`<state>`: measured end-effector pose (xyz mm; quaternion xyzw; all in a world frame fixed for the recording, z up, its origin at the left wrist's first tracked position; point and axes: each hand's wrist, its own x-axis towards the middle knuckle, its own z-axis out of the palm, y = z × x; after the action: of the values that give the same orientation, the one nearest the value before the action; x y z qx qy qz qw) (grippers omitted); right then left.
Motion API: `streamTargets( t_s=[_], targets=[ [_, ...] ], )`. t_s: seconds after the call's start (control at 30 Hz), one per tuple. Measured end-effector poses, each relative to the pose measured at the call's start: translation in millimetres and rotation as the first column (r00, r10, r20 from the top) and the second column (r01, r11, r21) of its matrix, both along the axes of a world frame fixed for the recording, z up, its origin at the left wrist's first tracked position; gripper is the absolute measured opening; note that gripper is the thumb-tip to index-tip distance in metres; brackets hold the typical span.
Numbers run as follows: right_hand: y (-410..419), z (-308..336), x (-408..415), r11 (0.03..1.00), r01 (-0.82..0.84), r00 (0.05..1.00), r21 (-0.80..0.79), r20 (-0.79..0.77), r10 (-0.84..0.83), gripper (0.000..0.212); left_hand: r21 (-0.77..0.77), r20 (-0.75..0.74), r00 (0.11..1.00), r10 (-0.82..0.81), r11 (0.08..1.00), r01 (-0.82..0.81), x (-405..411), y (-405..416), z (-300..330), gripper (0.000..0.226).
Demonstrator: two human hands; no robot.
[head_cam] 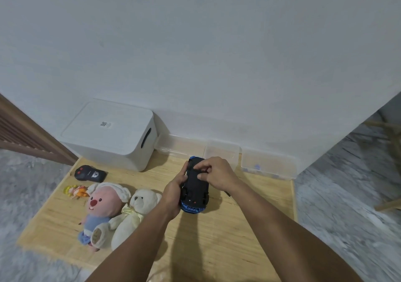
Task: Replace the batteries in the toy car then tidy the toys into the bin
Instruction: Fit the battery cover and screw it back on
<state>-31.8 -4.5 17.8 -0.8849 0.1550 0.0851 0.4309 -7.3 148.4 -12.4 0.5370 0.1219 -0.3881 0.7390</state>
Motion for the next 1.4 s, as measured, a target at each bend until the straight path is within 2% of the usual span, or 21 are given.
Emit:
streamTargets(
  t_s=[0.13, 0.2, 0.3, 0.43, 0.57, 0.67, 0.87, 1.03, 1.4],
  targets=[
    [3, -1, -2, 0.995, 0.084, 0.996, -0.048, 0.018, -0.084, 0.029, 0.027, 0.081, 0.996, -0.043, 0.999, 0.041, -2, -2, 3, 0.040],
    [5, -2, -3, 0.988, 0.135, 0.990, -0.070, 0.048, -0.131, 0.022, 0.063, 0.128, 0.990, -0.064, 0.996, 0.056, -2, -3, 3, 0.042],
    [9, -7, -5, 0.977, 0.129, 0.990, -0.167, 0.087, -0.116, 0.009, 0.103, 0.152, 0.987, -0.051, 0.994, 0.035, -1, -5, 1, 0.047],
    [9, -14, -6, 0.963, 0.082, 0.996, -0.259, 0.062, -0.068, 0.026, 0.147, 0.154, 0.988, -0.008, 0.989, -0.015, -1, -4, -4, 0.050],
    [2, -25, -15, 0.984, 0.107, 0.994, -0.142, 0.028, -0.104, 0.035, 0.187, 0.168, 0.984, 0.052, 0.979, -0.084, 2, -1, -8, 0.052],
    [-2, -45, -23, 0.972, 0.176, 0.982, -0.155, -0.039, -0.184, 0.031, 0.244, 0.207, 0.975, 0.076, 0.961, -0.127, 6, 7, -11, 0.054],
    [8, -73, -36, 0.953, 0.048, 0.977, -0.298, -0.184, -0.107, 0.029, 0.316, 0.232, 0.971, 0.064, 0.939, -0.138, 8, 19, -15, 0.055],
    [19, -84, -36, 0.929, -0.002, 0.981, -0.371, -0.180, -0.070, 0.024, 0.371, 0.250, 0.968, 0.008, 0.923, -0.103, 5, 22, -17, 0.056],
    [20, -87, -27, 0.870, -0.155, 0.978, -0.467, -0.197, 0.069, 0.020, 0.377, 0.219, 0.976, -0.020, 0.924, -0.066, 1, 26, -25, 0.057]
  ],
)
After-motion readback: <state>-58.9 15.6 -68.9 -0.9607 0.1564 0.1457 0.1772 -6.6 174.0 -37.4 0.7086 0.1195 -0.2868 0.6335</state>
